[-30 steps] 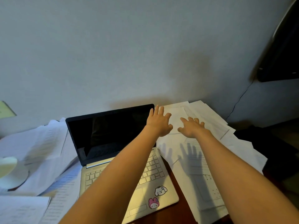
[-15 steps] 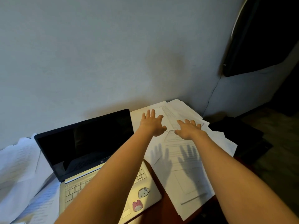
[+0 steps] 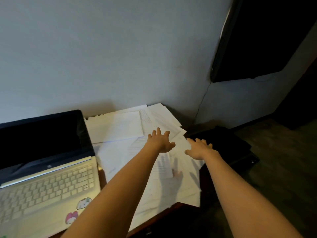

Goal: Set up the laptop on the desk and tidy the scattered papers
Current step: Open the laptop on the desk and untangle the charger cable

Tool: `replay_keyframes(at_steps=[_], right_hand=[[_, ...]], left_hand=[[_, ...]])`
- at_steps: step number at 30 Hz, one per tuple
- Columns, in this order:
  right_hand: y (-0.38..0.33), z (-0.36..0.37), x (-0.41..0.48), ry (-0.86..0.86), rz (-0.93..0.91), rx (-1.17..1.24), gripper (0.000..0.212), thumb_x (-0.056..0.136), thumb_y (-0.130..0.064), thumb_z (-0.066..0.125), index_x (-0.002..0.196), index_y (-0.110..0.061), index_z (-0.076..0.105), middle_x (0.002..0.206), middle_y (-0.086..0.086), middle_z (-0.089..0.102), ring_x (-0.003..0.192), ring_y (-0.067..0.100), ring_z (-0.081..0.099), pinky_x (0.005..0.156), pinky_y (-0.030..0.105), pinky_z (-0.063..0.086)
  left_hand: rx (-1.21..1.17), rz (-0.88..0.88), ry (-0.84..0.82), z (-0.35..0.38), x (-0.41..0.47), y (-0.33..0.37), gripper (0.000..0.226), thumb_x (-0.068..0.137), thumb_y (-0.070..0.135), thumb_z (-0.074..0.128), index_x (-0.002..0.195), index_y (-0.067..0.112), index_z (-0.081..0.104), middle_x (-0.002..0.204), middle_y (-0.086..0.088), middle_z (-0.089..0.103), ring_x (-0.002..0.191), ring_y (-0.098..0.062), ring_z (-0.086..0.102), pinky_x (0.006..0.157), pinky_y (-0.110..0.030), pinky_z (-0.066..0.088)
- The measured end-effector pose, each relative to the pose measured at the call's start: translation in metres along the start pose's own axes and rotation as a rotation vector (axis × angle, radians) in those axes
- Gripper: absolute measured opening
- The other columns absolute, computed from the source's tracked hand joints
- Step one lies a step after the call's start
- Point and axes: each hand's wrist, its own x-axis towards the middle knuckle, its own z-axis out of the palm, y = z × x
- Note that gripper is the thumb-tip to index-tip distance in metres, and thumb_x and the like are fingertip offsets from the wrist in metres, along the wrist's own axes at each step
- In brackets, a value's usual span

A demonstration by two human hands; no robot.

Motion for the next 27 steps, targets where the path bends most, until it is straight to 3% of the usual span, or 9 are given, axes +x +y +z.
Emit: replay_keyframes(at_steps=[10,19,27], right_hand=[[0.133,0.010,0.002,-0.066,0.100,0.086,0.064,0.099,-0.040,0.038,0.151,-0.026,0.004,0.157,0.012,0.008,0.144,0.034,0.007,0.115,0.049,0.010],[0.201,0.002,0.030,-0.087,0.138,0.109,0.063,0.099,-0.039,0.036,0.152,-0.026,0.003,0.157,0.011,0.008,0.143,0.035,0.008,0.114,0.047,0.012],[0.245,-0.022,0.114,-0.113,0.094,0.058,0.064,0.099,-0.040,0.036,0.152,-0.025,0.003,0.158,0.012,0.008,0.143,0.035,0.008,0.115,0.047,0.011]], left_hand=[[0.046,0.068,-0.053,0.030,0.039,0.108,0.066,0.098,0.049,0.034,0.151,0.021,0.008,0.158,-0.016,-0.002,0.145,-0.037,0.001,0.116,-0.050,0.008],[0.026,0.128,-0.113,0.047,0.091,0.167,0.065,0.098,0.043,0.039,0.151,0.020,0.009,0.158,-0.017,-0.001,0.145,-0.038,0.001,0.116,-0.050,0.006],[-0.031,0.092,-0.146,0.047,0.176,0.199,0.065,0.098,0.041,0.040,0.151,0.020,0.010,0.157,-0.018,0.001,0.145,-0.038,0.003,0.116,-0.050,0.008]])
